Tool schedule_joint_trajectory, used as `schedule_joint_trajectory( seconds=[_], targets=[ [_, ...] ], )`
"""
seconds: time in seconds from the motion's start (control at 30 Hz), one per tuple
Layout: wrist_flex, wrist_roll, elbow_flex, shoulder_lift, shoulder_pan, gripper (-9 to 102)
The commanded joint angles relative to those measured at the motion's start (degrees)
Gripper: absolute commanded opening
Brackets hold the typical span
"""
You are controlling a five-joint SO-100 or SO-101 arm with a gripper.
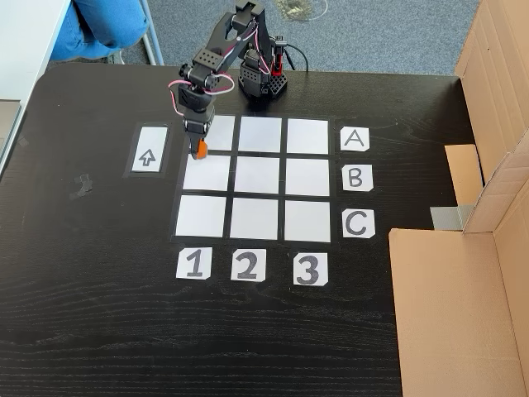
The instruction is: Pick up the round, orange token and place it in the grid on square B1.
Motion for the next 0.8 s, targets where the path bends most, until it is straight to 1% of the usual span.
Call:
schedule_joint_trajectory(
  seconds=[0.0, 0.37, 0.77],
  targets=[
    [-1.05, -0.09, -2.99, -1.85, -0.35, -1],
    [-1.93, 0.18, -6.59, -8.88, -1.05, -1],
    [-3.08, 0.70, -7.03, -12.30, -2.02, -1]
  ],
)
